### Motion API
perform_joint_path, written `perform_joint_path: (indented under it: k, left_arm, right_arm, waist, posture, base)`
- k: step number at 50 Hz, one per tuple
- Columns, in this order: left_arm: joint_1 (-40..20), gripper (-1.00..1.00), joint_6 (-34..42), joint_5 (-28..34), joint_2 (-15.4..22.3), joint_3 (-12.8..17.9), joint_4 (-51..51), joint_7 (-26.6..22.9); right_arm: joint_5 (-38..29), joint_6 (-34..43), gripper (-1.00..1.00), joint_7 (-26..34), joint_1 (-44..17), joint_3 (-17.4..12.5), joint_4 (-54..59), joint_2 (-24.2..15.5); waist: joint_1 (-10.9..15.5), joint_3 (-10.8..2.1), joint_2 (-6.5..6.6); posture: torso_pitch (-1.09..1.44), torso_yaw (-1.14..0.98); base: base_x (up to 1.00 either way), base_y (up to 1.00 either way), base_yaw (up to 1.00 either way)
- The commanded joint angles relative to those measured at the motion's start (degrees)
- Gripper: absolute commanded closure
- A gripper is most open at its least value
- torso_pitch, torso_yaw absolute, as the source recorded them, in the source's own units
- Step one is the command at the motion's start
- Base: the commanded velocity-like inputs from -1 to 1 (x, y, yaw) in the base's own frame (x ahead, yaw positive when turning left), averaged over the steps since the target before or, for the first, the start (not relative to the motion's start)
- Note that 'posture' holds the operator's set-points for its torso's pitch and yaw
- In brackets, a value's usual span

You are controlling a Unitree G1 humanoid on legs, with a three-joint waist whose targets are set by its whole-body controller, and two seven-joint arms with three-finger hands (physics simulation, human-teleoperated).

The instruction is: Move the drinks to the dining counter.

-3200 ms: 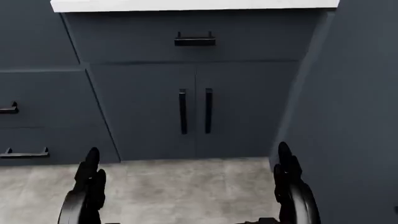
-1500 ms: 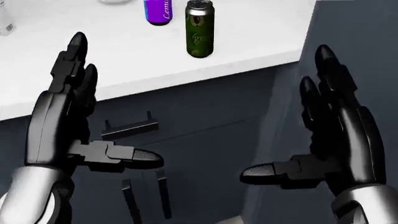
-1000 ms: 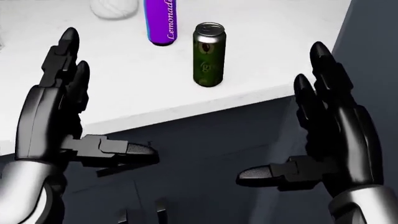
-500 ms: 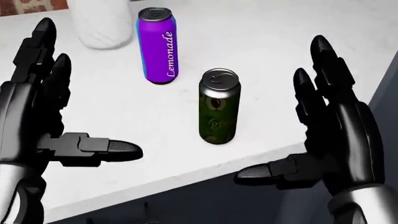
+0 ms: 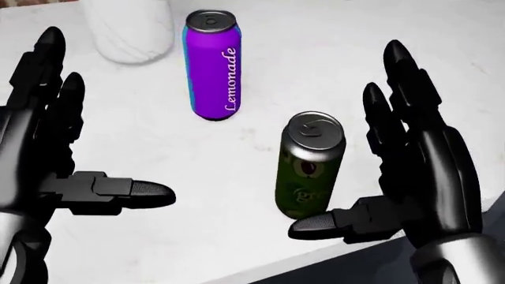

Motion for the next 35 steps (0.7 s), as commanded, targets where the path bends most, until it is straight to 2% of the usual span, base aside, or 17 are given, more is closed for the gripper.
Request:
perform_joint_path:
  k: [1,2,4,13,22,28,30,31,32,35]
  left_arm:
    - [-1.35,-1.00,-2.18,-0.36,-0.01,-0.52,-2.56,-0.28]
    - [-1.31,-1.00,-2.13,-0.34,-0.02,-0.55,-2.62,-0.29]
    - [-1.37,-1.00,-1.67,-0.35,-0.05,-0.57,-3.14,-0.24]
    - [-1.35,-1.00,-1.43,-0.76,0.11,-0.04,-3.52,-0.28]
    - [-1.67,-1.00,-0.24,-1.96,0.86,1.21,-4.72,-0.06]
    - [-1.31,-1.00,-0.49,-1.94,0.85,0.69,-5.00,-0.11]
    - [-1.24,-1.00,-0.40,-1.85,0.85,0.57,-5.05,-0.12]
    - [-1.29,-1.00,-0.43,-1.81,0.85,0.54,-4.97,-0.16]
    - [-1.51,-1.00,-0.56,-1.77,0.82,0.49,-4.60,-0.15]
    - [-2.19,-1.00,0.36,-1.70,0.87,0.40,-4.97,-0.08]
  right_arm:
    - [-0.05,-2.30,-1.00,-0.14,-0.98,-1.37,-2.00,-0.41]
    - [0.03,-1.80,-1.00,-0.35,-1.33,-1.58,-2.24,-0.50]
    - [-0.26,-1.60,-1.00,-0.49,-1.69,-1.26,-2.15,-0.68]
    - [-3.91,-1.45,-1.00,-1.12,-4.39,3.22,1.09,0.68]
    - [-9.71,-1.70,-1.00,-0.52,-5.66,9.13,4.91,3.10]
    - [-11.52,-1.99,-1.00,0.76,-5.49,9.77,5.78,4.18]
    - [-11.59,-2.58,-0.56,1.02,-5.31,9.69,6.21,4.35]
    - [-11.67,-2.46,-0.44,1.08,-5.25,9.74,6.02,4.38]
    - [-11.65,-2.57,-0.19,1.22,-5.27,9.64,6.14,4.41]
    - [-11.78,-1.76,0.13,1.46,-5.32,9.57,5.19,4.42]
  waist:
    - [-0.12,-1.19,-0.14]
    - [0.12,-1.30,-1.23]
    - [0.18,-0.86,-0.60]
    - [-0.11,-1.67,0.74]
    - [-0.23,-2.00,1.18]
    - [-0.14,-2.23,1.30]
    - [-0.13,-2.23,1.32]
    - [-0.14,-2.22,1.32]
    - [-0.15,-2.21,1.32]
    - [-0.15,-2.23,1.32]
  posture:
    - [0.00,0.00]
    - [0.00,0.00]
    - [0.00,0.00]
    - [0.00,0.00]
    - [0.00,0.00]
    - [0.00,0.00]
    - [0.00,0.00]
    - [0.00,0.00]
    - [0.00,0.00]
    - [0.00,0.00]
  base:
    - [0.00,0.00,0.00]
    - [0.00,0.00,0.00]
    - [0.00,0.00,0.00]
    - [0.00,0.00,0.00]
    - [0.00,0.00,0.00]
    - [0.00,0.00,0.00]
    - [0.00,0.00,0.00]
    - [0.00,0.00,0.00]
    - [0.00,0.00,0.00]
    - [0.00,0.00,0.00]
